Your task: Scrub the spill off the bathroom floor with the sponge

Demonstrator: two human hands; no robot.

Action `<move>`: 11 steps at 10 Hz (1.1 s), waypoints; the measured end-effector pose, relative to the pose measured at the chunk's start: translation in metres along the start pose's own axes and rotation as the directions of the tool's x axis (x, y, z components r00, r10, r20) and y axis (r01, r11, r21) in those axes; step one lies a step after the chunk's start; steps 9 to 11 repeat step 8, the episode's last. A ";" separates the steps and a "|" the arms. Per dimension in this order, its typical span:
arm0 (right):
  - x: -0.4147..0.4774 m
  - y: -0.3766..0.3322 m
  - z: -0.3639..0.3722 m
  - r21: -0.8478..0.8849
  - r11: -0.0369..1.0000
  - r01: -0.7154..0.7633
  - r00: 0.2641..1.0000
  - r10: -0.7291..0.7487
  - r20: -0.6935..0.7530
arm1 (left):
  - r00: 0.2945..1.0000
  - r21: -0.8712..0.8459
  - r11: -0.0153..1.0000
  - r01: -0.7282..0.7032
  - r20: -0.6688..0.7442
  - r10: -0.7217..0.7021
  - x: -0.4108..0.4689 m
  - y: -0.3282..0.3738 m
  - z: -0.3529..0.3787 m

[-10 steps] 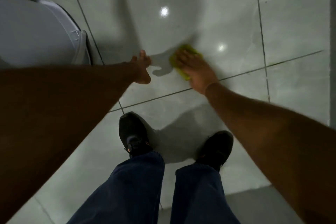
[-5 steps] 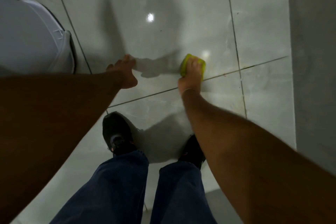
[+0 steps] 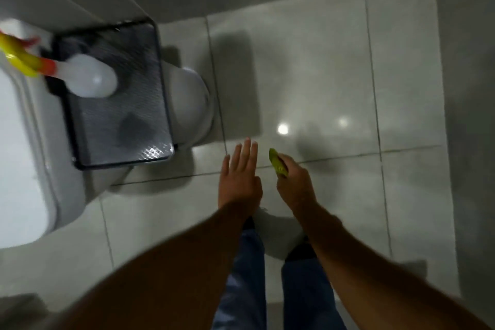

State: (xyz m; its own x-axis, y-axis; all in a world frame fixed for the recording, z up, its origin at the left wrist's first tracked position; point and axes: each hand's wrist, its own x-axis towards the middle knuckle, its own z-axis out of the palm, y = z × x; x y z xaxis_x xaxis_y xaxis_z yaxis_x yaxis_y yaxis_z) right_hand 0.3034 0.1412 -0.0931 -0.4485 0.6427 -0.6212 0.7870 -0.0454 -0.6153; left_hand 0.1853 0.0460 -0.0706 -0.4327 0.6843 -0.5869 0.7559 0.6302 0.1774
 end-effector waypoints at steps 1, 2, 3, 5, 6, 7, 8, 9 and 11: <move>-0.010 -0.070 0.011 0.052 0.996 0.074 0.997 -0.075 0.033 | 0.983 -0.029 0.996 0.089 -0.156 -0.093 -0.019 -0.020 -0.048; -0.006 -0.147 0.037 0.054 0.993 0.108 0.990 -0.112 0.087 | 0.935 -0.068 0.974 0.215 -0.273 -0.225 -0.035 -0.055 -0.088; 0.000 -0.219 0.064 0.088 0.963 0.255 0.960 -0.263 0.093 | 0.869 -0.148 0.941 0.303 -0.361 -0.337 -0.046 -0.097 -0.116; 0.029 -0.299 0.132 -0.143 0.879 0.455 0.885 -0.429 0.179 | 0.790 -0.255 0.887 0.384 -0.407 -0.459 -0.052 -0.177 -0.144; 0.038 -0.294 0.160 -0.328 0.797 0.507 0.852 -0.406 0.331 | 0.772 -0.256 0.871 0.420 -0.403 -0.491 -0.051 -0.200 -0.141; 0.029 -0.282 0.163 -0.370 0.733 0.571 0.814 -0.443 0.376 | 0.790 -0.267 0.876 0.401 -0.383 -0.478 -0.048 -0.202 -0.140; 0.015 -0.245 0.135 -0.480 0.679 0.555 0.822 -0.535 0.194 | 0.855 -0.176 0.932 0.318 -0.372 -0.362 -0.047 -0.181 -0.132; 0.015 -0.245 0.135 -0.480 0.679 0.555 0.822 -0.535 0.194 | 0.855 -0.176 0.932 0.318 -0.372 -0.362 -0.047 -0.181 -0.132; 0.015 -0.245 0.135 -0.480 0.679 0.555 0.822 -0.535 0.194 | 0.855 -0.176 0.932 0.318 -0.372 -0.362 -0.047 -0.181 -0.132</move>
